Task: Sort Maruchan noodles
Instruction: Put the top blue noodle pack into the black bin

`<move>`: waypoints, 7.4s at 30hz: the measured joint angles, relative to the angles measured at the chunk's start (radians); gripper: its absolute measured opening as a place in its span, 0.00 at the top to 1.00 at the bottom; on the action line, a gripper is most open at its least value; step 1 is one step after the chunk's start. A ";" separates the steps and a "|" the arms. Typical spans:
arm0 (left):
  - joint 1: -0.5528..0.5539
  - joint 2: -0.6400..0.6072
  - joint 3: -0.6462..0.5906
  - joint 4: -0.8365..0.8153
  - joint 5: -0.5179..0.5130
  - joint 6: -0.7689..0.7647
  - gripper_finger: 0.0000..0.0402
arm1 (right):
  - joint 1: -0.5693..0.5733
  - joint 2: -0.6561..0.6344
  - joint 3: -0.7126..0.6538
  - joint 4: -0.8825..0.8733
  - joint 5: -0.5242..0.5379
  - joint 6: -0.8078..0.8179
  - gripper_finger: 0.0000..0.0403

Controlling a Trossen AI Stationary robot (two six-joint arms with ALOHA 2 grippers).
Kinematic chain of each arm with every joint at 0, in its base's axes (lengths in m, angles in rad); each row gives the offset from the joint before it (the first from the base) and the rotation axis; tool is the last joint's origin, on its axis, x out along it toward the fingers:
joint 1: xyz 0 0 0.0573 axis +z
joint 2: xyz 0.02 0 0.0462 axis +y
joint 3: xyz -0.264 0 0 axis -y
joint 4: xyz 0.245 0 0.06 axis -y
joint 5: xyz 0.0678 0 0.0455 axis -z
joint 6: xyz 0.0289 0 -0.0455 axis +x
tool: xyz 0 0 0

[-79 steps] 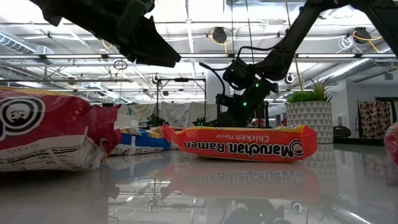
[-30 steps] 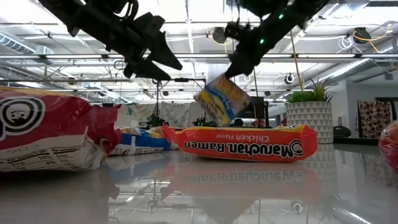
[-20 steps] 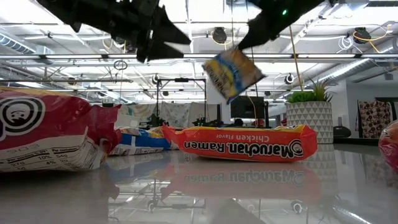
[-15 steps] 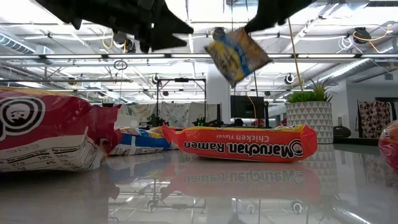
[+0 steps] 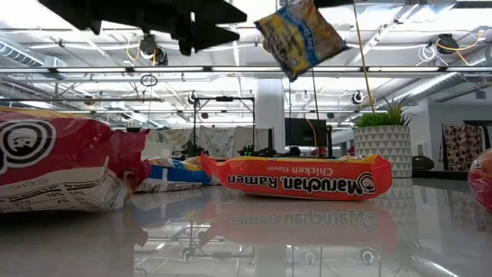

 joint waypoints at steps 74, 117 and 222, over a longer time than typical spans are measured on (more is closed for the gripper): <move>-0.412 0.415 0.214 0.318 -0.392 -0.049 0.26 | 0.387 0.428 0.001 0.995 0.212 -0.205 1.00; -0.417 0.408 0.214 0.297 -0.448 -0.018 0.71 | 0.399 0.426 0.003 0.939 0.259 -0.225 1.00; -0.515 -0.029 0.214 -1.160 -0.216 -0.649 0.83 | 0.233 1.209 0.721 0.228 -0.420 -0.159 0.61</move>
